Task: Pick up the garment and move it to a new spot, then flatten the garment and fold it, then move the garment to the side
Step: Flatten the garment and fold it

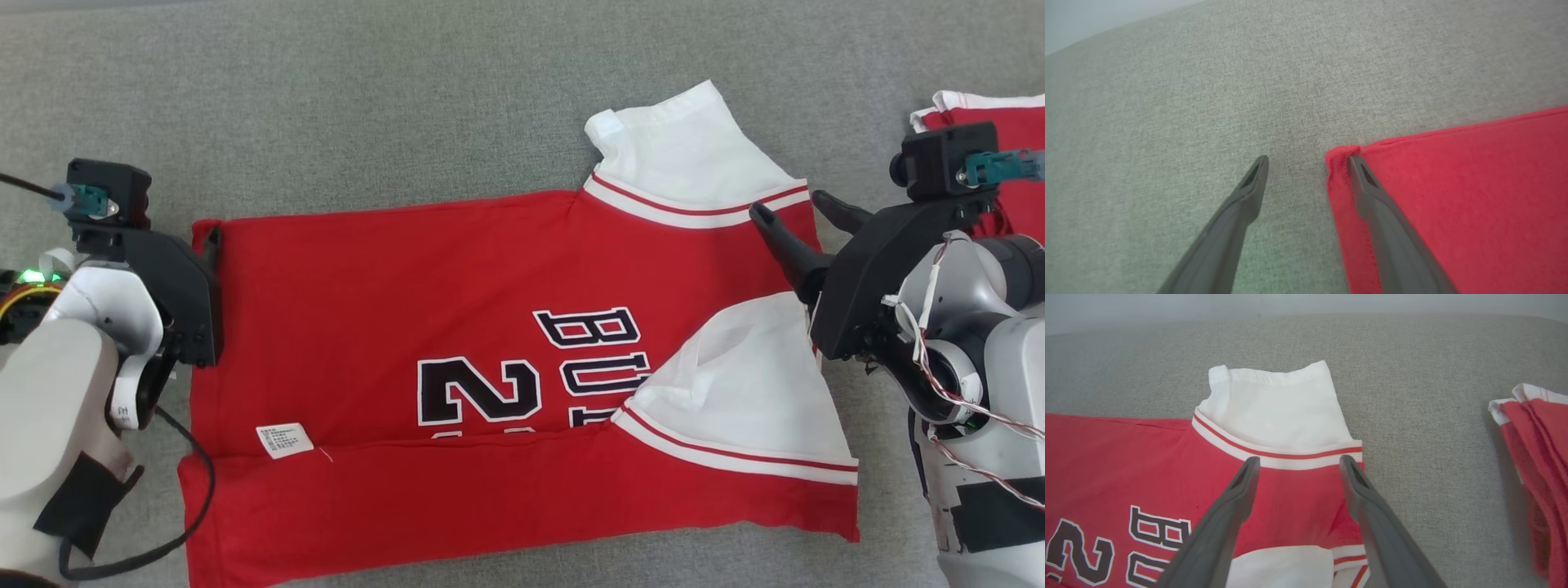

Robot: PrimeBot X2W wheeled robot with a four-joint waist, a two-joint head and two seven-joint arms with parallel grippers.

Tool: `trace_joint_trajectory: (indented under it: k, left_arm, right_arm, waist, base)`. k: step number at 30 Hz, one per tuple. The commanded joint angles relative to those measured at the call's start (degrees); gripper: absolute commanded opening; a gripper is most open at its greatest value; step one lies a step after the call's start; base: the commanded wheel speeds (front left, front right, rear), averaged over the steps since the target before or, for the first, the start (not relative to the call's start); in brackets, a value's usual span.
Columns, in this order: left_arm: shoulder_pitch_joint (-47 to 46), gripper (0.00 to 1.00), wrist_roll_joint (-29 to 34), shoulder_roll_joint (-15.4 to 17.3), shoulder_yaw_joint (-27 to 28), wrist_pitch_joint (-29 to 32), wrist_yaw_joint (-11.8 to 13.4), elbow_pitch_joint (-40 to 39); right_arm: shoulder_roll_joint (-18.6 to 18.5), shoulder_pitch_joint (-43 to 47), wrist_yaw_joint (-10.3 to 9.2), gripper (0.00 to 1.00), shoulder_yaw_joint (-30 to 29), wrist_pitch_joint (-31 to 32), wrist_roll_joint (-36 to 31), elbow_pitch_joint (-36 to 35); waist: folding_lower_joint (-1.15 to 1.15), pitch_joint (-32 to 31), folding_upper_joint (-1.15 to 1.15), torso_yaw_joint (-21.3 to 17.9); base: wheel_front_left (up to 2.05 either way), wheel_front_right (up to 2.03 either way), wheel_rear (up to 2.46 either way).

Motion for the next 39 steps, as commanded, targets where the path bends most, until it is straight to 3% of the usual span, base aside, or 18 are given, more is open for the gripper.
trace_joint_trajectory:
  k: [1,3,4,7,8,14,18,23,29,39]
  left_arm:
    - [-0.3,1.00,-0.5,-0.2,-0.4,0.5,-0.5,0.4]
    - [-0.6,0.97,-1.4,-0.4,-0.3,0.5,-1.3,0.8]
    - [-0.7,0.79,-1.7,-0.6,-0.3,0.8,-1.7,1.1]
    - [-0.5,0.07,-2.2,-1.2,-0.9,1.5,-2.8,2.5]
    - [-0.4,0.00,-2.5,-1.5,-1.0,1.7,-3.0,2.8]
    - [-0.2,0.00,-4.1,-2.6,-1.2,1.7,-4.6,3.8]
    - [-0.9,0.00,-4.9,-2.2,-0.5,0.8,-4.7,3.0]
    - [-1.4,0.00,-7.9,-2.9,2.2,-0.4,-4.8,1.2]
    - [-1.9,0.00,-8.6,-2.1,2.4,0.8,-4.9,-1.2]
    - [-3.0,0.00,-10.3,-4.2,2.3,2.4,-3.9,-7.5]
  right_arm:
    - [0.0,-1.1,-0.13,1.00,0.2,0.1,0.4,0.1]
    - [0.0,-1.6,-0.13,1.00,0.4,0.1,0.4,0.5]
    - [0.1,-1.8,-0.13,1.00,0.7,0.1,0.5,0.9]
    - [0.0,-2.8,-0.13,1.00,1.4,0.3,0.5,1.6]
    - [-0.1,-3.0,-0.13,1.00,1.7,0.3,0.8,1.7]
    - [-1.1,-3.9,-0.13,1.00,1.9,0.5,1.3,3.4]
    - [-2.1,-7.4,-0.13,1.00,0.6,-1.0,-3.1,6.6]
    - [-1.9,-14.3,-0.13,1.00,0.6,-2.8,-10.2,14.6]
    - [-1.8,-21.8,-0.13,1.00,1.1,-5.0,-13.8,25.4]
    - [-0.9,-31.2,-0.13,1.00,0.8,-7.1,-13.2,39.6]
  waist:
    - [0.00,0.3,-0.01,0.1]
    - [0.00,0.6,-0.01,0.1]
    - [0.00,0.7,-0.01,0.1]
    - [0.00,1.2,-0.01,0.2]
    - [0.00,1.3,-0.01,0.3]
    - [0.00,1.4,-0.01,0.8]
    - [0.00,1.7,-0.01,1.2]
    - [0.00,3.1,-0.01,2.2]
    - [0.00,4.9,-0.01,4.0]
    - [0.00,8.9,-0.01,7.0]
  base:
    - [0.00,0.00,0.00]
    - [0.00,0.00,0.00]
    - [0.00,0.00,0.00]
    - [0.00,0.00,0.00]
    - [0.00,0.00,0.00]
    - [0.00,0.00,0.00]
    - [0.00,0.00,0.00]
    - [0.00,0.00,0.00]
    - [0.00,0.00,0.00]
    - [0.00,0.00,0.00]
